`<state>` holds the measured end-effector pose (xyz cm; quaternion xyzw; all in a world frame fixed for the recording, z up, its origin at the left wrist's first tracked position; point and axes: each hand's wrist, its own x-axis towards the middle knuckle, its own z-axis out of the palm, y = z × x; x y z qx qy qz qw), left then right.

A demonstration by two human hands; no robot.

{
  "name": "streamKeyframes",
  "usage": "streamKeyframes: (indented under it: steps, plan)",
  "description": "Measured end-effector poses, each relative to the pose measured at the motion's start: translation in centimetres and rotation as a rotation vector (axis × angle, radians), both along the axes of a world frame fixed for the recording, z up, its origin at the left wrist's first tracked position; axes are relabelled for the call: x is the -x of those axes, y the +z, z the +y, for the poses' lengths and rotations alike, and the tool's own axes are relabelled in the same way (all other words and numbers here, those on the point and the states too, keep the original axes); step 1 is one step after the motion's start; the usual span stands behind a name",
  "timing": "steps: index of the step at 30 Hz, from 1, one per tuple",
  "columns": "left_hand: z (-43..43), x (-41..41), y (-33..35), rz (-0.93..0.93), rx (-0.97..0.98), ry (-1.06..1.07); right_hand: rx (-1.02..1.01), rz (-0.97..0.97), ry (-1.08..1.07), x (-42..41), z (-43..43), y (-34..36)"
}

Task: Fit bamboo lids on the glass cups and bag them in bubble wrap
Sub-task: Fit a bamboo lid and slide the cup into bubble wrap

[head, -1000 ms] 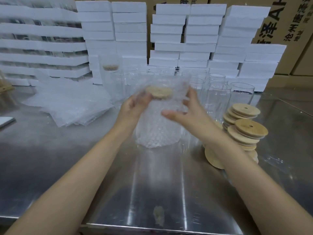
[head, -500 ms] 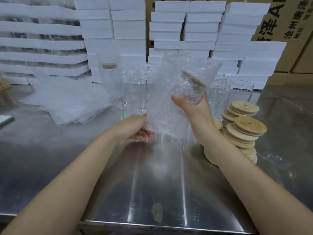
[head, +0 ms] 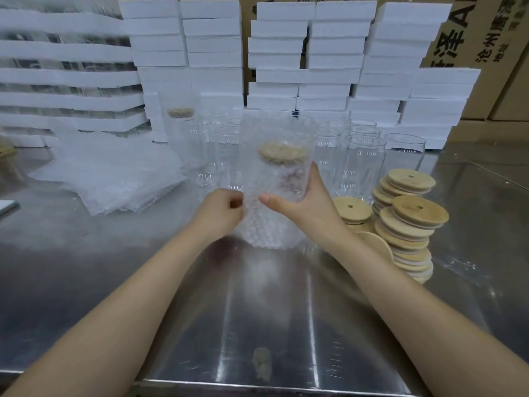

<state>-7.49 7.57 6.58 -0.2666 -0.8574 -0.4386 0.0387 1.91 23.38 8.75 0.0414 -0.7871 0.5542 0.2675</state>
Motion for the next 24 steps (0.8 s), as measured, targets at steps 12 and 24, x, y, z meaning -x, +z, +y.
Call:
streamKeyframes:
  steps: [12, 24]
  plan:
    - [-1.0, -1.0, 3.5, 0.045, -0.612, -0.174, 0.580, 0.071, 0.212, -0.1, 1.3, 1.2]
    - [0.3, -1.6, 2.1, -0.010, -0.369, -0.339, 0.617, 0.034, 0.180, -0.2, 1.5, 1.6]
